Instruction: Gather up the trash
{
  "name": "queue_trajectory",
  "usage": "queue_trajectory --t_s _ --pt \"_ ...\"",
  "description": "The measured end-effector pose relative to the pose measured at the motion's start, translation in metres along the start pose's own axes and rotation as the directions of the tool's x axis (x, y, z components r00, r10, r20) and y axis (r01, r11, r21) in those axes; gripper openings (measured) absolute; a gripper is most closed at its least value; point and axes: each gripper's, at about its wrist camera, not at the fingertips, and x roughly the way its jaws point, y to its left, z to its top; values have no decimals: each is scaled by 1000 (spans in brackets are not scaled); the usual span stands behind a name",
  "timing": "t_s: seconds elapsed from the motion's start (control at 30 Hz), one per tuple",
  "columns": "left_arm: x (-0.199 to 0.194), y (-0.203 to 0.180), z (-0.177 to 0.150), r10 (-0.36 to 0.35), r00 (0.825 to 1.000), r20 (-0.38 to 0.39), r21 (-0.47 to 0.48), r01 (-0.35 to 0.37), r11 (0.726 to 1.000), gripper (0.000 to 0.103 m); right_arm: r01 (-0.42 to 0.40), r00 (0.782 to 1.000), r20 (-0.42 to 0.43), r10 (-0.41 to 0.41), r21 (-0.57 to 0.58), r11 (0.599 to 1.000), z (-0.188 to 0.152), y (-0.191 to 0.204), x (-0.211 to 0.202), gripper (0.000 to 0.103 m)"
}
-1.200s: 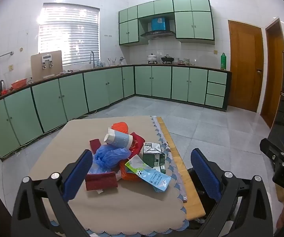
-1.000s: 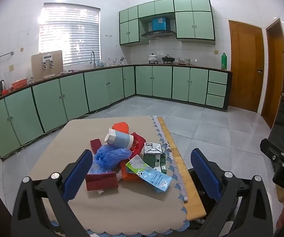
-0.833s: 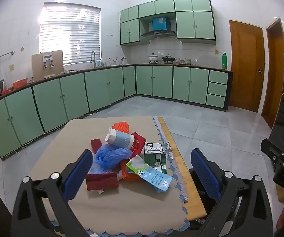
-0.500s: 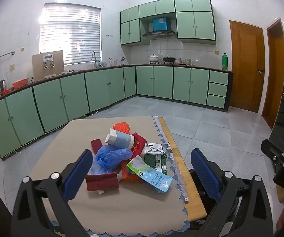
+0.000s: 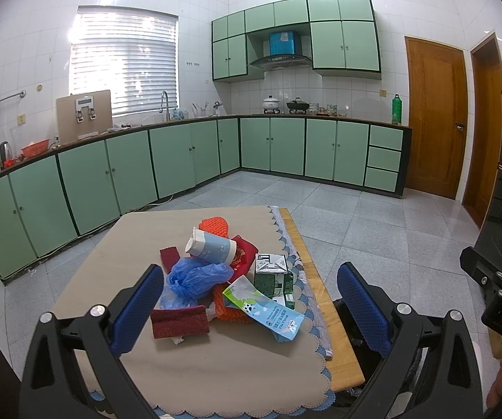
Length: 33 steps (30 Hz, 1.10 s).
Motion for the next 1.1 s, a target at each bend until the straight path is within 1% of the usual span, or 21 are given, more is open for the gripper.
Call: queue_trajectory --t_s 1.1 --pt "4 -1 -1 1 1000 1 -1 -1 1000 97 -4 1000 0 4 5 1000 1 -2 -1 98"
